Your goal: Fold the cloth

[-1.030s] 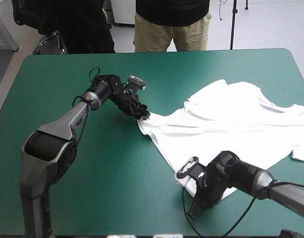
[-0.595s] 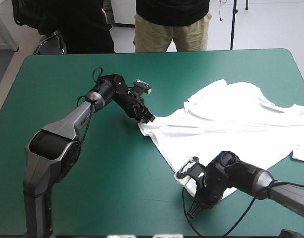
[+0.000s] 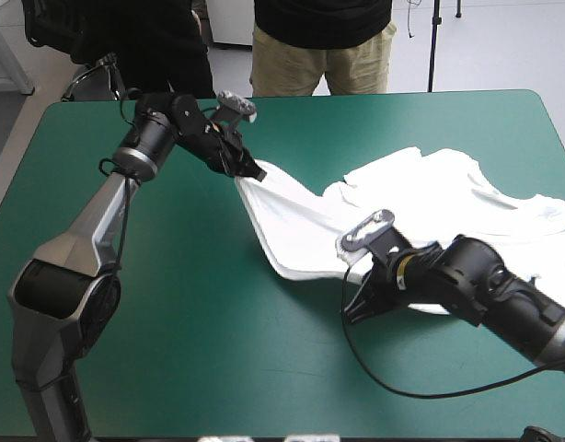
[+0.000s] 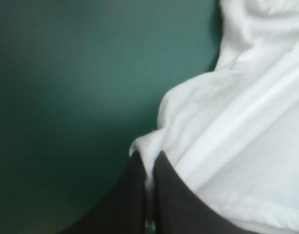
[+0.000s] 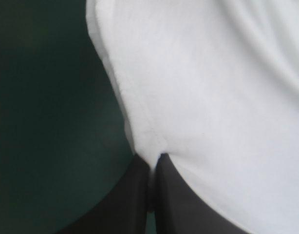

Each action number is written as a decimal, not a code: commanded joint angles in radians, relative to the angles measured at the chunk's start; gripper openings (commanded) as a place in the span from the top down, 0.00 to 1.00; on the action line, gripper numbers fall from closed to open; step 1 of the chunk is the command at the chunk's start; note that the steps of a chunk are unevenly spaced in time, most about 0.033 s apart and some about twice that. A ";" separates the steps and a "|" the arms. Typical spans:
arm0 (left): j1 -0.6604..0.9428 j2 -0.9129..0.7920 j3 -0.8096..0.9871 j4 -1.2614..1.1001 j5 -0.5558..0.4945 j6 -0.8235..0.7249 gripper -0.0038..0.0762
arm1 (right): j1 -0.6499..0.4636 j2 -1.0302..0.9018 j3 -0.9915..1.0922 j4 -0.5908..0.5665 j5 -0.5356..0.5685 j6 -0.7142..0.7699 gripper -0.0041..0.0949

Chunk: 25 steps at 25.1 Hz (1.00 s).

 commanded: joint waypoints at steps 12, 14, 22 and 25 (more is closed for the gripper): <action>-0.002 -0.340 -0.617 0.022 -0.129 -0.038 0.97 | -0.140 -0.026 -1.059 -0.170 0.152 -0.299 0.98; -0.002 -0.375 -0.635 0.022 -0.166 -0.038 0.97 | -0.140 -0.014 -1.145 -0.165 0.140 -0.336 0.98; -0.002 -0.499 -0.662 0.073 -0.282 -0.040 0.97 | -0.140 0.004 -1.388 -0.141 0.027 -0.441 0.98; -0.002 -0.519 -0.662 0.135 -0.275 -0.067 0.97 | -0.140 0.008 -1.420 -0.147 0.041 -0.449 0.98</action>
